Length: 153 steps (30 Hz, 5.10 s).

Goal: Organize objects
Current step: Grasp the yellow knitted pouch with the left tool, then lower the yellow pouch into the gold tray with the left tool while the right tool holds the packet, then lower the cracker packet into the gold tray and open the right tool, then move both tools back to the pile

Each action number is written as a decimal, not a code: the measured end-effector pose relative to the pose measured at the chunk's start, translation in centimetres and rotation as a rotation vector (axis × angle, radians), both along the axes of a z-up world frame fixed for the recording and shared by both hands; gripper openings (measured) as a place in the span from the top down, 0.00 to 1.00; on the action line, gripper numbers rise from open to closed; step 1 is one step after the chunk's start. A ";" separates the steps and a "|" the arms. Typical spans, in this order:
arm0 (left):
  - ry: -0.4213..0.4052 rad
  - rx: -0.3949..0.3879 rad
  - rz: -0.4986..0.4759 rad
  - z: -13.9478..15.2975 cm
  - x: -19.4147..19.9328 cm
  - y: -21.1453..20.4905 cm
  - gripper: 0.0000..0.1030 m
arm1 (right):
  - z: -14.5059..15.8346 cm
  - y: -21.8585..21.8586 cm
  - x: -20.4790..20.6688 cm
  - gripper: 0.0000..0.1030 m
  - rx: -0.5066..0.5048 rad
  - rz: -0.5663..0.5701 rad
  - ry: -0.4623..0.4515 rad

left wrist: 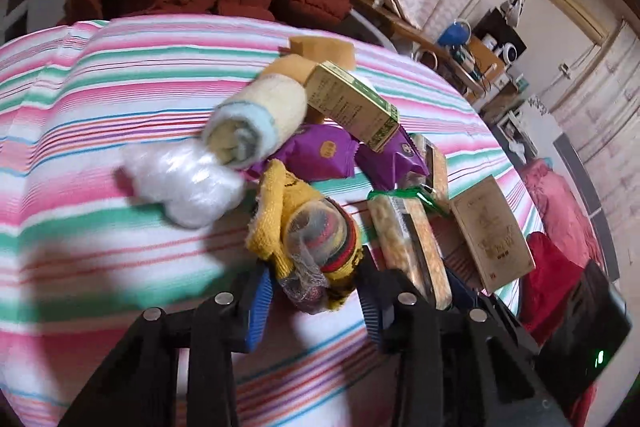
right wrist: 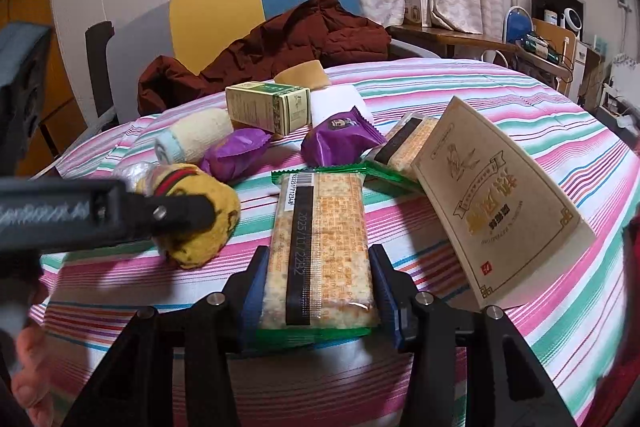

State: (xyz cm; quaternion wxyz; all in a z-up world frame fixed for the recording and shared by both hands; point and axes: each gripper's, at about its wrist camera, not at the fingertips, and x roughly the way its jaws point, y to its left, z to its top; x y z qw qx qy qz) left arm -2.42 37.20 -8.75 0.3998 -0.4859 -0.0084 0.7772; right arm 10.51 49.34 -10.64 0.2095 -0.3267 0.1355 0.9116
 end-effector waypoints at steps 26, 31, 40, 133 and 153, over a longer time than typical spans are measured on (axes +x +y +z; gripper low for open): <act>0.028 0.109 0.050 -0.3 4.4 -12.2 0.74 | 0.7 -1.4 1.1 0.54 -0.014 0.000 -0.019; 0.062 0.134 0.046 1.1 5.7 -14.4 0.74 | 1.1 -2.3 1.9 0.54 -0.171 0.002 0.032; 0.132 0.168 0.075 4.2 7.0 -18.3 0.74 | 1.5 -6.0 1.4 0.54 -0.299 0.089 0.041; 0.089 0.163 0.768 9.3 -2.1 -41.3 0.51 | 9.6 -33.2 -8.5 0.39 -0.229 0.637 0.014; 0.179 0.098 0.357 9.1 3.4 -29.0 0.51 | 7.1 -18.6 -3.5 0.34 -0.171 0.324 -0.001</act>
